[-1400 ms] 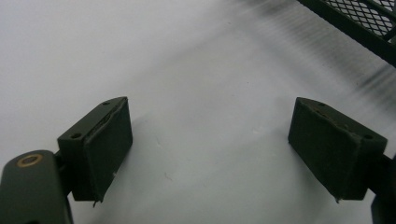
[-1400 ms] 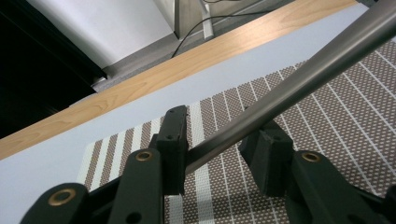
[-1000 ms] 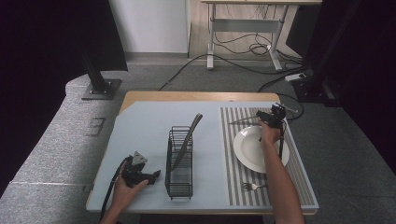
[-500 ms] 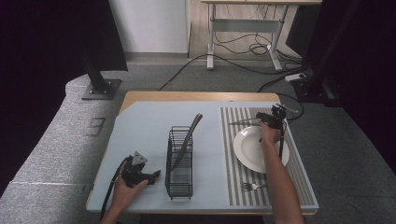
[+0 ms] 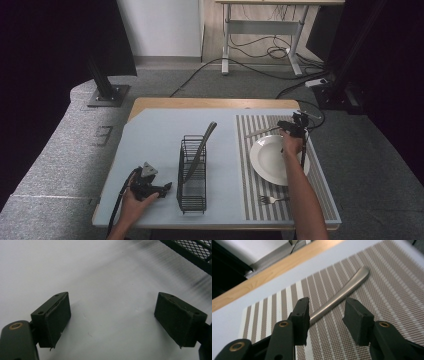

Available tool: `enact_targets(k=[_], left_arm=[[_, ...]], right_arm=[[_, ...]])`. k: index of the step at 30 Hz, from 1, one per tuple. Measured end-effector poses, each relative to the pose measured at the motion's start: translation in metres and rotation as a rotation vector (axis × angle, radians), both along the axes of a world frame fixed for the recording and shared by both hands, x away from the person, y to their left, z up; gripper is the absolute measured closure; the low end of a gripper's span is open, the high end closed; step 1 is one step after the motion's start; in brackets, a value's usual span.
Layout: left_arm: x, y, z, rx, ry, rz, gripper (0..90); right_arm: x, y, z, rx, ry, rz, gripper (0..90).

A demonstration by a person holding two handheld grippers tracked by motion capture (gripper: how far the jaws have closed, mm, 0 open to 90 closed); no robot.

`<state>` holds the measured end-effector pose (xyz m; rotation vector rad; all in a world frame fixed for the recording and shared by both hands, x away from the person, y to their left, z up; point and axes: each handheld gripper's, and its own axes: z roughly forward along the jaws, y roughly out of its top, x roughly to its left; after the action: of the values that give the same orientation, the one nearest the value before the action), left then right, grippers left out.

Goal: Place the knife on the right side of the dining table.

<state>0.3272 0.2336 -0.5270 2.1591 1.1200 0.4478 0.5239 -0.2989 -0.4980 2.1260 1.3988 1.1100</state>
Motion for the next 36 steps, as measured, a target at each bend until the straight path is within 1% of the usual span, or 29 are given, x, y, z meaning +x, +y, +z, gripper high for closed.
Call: enact_targets(k=[2,4,6,7,8,9,10,11,12,13,14,15,16,17,19,20,21,22,23,25,27,28,29,30,31,32,33,35,36], left_arm=[[0.0,0.0,0.0,0.0,0.0,0.0,13.1],[0.0,0.0,0.0,0.0,0.0,0.0,13.1],[0.0,0.0,0.0,0.0,0.0,0.0,13.1],[0.0,0.0,0.0,0.0,0.0,0.0,13.1],[0.0,0.0,0.0,0.0,0.0,0.0,13.0],[0.0,0.0,0.0,0.0,0.0,0.0,13.0],[0.0,0.0,0.0,0.0,0.0,0.0,13.0],[0.0,0.0,0.0,0.0,0.0,0.0,13.1],[0.0,0.0,0.0,0.0,0.001,0.0,13.0],[0.0,0.0,0.0,0.0,0.001,0.0,13.0],[0.0,0.0,0.0,0.0,0.0,0.0,13.0],[0.0,0.0,0.0,0.0,0.001,0.0,13.0],[0.0,0.0,0.0,0.0,0.001,0.0,13.0],[0.0,0.0,0.0,0.0,0.001,0.0,13.0],[0.0,0.0,0.0,0.0,0.001,0.0,13.0],[0.0,0.0,0.0,0.0,0.001,0.001,13.0],[0.0,0.0,0.0,0.0,0.001,0.0,13.0],[0.0,0.0,0.0,0.0,0.001,0.0,13.0],[0.0,0.0,0.0,0.0,0.001,0.001,13.0],[0.0,0.0,0.0,0.0,0.001,0.0,13.0],[0.0,0.0,0.0,0.0,0.002,0.0,13.0],[0.0,0.0,0.0,0.0,0.002,0.0,13.0],[0.0,0.0,0.0,0.0,0.002,0.0,13.0],[0.0,0.0,0.0,0.0,0.002,0.0,13.0],[0.0,0.0,0.0,0.0,0.002,0.0,13.0],[0.0,0.0,0.0,0.0,0.002,0.0,13.0],[0.0,0.0,0.0,0.0,0.002,0.0,13.0],[0.0,0.0,0.0,0.0,0.002,0.0,13.0],[0.0,0.0,0.0,0.0,0.001,0.0,13.0]], right_arm=[[-0.001,-0.003,0.006,-0.027,-0.025,0.011,55.0],[-0.001,-0.004,0.012,-0.057,-0.031,0.039,53.4],[0.001,-0.004,0.021,-0.121,-0.024,0.092,51.4],[0.001,-0.004,0.021,-0.121,-0.024,0.092,51.4],[0.005,-0.003,0.032,-0.207,-0.024,0.157,49.5],[0.005,-0.003,0.032,-0.207,-0.024,0.157,49.5],[0.007,-0.002,0.034,-0.225,-0.018,0.176,48.6],[0.013,-0.002,0.036,-0.264,0.007,0.233,47.1],[0.016,-0.002,0.036,-0.277,0.016,0.249,46.7],[0.016,-0.002,0.036,-0.277,0.016,0.249,46.7],[0.02,-0.002,0.035,-0.289,0.03,0.271,45.6],[0.025,-0.003,0.033,-0.308,0.059,0.303,44.0],[0.029,-0.003,0.031,-0.326,0.076,0.324,43.8],[0.033,-0.003,0.03,-0.36,0.086,0.335,43.6],[0.041,-0.003,0.028,-0.402,0.11,0.372,41.3],[0.044,-0.002,0.026,-0.427,0.113,0.38,40.7],[0.051,-0.001,0.023,-0.459,0.141,0.402,37.9],[0.051,-0.001,0.023,-0.459,0.141,0.402,37.9],[0.054,0.0,0.02,-0.48,0.15,0.416,36.8],[0.061,0.005,0.016,-0.574,0.157,0.454,36.5],[0.066,0.007,0.014,-0.606,0.174,0.469,36.4],[0.066,0.007,0.014,-0.606,0.174,0.469,36.4],[0.07,0.009,0.011,-0.638,0.177,0.486,37.5],[0.07,0.009,0.011,-0.638,0.177,0.486,37.5],[0.074,0.01,0.006,-0.654,0.199,0.5,37.3],[0.075,0.011,0.002,-0.67,0.215,0.501,37.3],[0.075,0.011,0.002,-0.67,0.215,0.501,37.3],[0.078,0.011,-0.005,-0.676,0.249,0.492,36.7],[0.078,0.009,-0.006,-0.658,0.244,0.474,36.3]])
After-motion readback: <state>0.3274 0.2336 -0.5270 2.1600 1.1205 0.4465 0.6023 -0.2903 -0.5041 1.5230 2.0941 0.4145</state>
